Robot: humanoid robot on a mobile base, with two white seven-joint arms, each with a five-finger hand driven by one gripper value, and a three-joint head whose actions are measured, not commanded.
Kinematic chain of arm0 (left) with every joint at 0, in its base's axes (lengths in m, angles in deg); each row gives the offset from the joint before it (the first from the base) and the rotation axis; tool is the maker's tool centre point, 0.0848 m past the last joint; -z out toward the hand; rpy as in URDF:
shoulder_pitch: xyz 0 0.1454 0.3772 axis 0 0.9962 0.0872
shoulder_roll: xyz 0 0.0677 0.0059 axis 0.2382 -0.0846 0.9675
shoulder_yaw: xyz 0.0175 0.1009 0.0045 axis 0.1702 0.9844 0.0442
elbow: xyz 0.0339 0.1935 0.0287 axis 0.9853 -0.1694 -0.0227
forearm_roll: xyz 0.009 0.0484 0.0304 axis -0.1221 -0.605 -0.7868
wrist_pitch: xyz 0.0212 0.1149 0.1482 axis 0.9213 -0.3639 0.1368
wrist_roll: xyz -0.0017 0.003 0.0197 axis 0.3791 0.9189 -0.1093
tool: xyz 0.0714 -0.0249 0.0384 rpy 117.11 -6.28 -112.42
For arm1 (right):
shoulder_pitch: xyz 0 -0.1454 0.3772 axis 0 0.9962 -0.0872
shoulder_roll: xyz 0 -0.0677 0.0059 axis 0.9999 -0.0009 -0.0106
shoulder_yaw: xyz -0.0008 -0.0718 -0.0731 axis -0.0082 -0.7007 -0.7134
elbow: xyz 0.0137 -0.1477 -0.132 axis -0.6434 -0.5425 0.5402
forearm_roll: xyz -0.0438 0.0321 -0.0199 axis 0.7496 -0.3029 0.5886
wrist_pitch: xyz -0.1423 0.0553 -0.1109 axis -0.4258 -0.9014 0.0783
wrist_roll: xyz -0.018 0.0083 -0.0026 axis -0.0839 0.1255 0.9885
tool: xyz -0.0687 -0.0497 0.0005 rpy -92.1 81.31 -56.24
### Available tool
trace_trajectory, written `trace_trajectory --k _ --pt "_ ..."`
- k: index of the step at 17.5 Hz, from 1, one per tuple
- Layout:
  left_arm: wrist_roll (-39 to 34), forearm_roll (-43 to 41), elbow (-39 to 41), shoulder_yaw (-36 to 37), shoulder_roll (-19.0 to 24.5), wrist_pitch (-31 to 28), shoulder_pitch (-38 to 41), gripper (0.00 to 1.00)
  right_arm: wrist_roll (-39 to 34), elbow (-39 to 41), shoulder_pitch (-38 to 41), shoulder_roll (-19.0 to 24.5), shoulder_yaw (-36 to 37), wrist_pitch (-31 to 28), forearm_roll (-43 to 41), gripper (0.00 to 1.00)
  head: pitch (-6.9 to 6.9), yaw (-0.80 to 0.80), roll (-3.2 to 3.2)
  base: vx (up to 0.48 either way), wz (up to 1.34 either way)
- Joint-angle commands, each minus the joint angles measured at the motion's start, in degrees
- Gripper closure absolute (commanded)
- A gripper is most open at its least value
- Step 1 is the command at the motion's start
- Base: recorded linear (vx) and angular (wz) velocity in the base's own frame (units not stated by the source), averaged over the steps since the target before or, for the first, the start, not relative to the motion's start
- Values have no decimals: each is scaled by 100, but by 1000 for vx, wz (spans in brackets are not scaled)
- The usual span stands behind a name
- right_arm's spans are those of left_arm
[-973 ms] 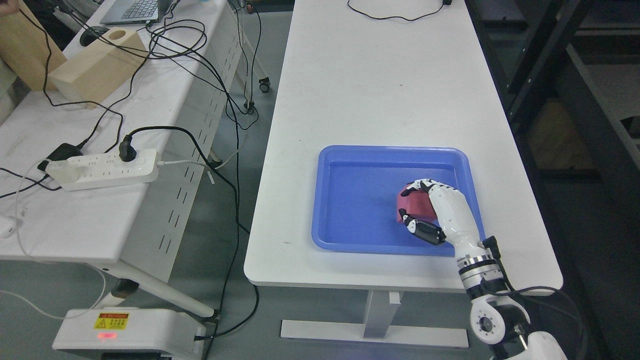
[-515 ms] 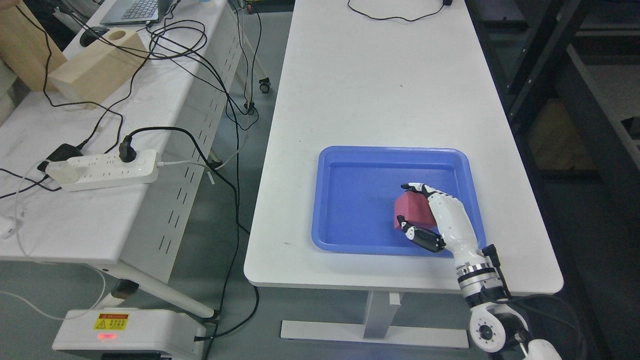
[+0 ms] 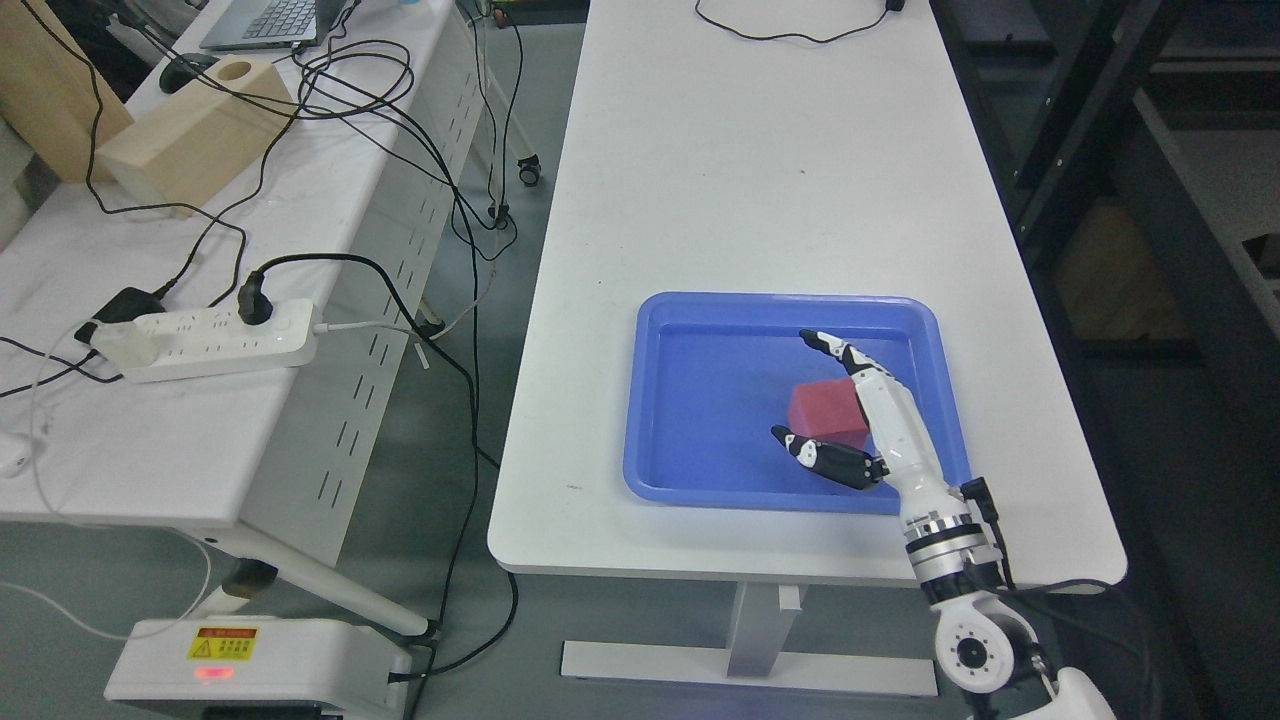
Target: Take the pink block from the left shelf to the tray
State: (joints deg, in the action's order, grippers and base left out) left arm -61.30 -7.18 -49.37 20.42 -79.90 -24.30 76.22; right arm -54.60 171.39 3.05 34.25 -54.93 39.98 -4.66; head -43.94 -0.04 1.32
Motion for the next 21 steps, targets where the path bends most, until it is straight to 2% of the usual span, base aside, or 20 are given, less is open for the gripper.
trace_trajectory --k 1,2,5,7,21 --pt "-1 0 100 0 100 -1 114 0 -167 4 -111 128 201 361 -1455 8 0 0 0 0 0" --pt "-1 0 100 0 100 -1 114 0 -176 4 -172 128 271 475 -1683 1 0 0 0 0 0" --pt "-1 0 100 0 100 -1 114 0 -106 -5 -234 163 491 844 -2211 0 0 0 0 0 0" --pt "-1 0 100 0 100 -1 114 0 -115 -5 -225 295 754 871 -3026 0 0 0 0 -26 0" --pt "-1 0 100 0 100 -1 114 0 -132 -5 21 424 958 758 -3399 0 0 0 0 -101 -2"
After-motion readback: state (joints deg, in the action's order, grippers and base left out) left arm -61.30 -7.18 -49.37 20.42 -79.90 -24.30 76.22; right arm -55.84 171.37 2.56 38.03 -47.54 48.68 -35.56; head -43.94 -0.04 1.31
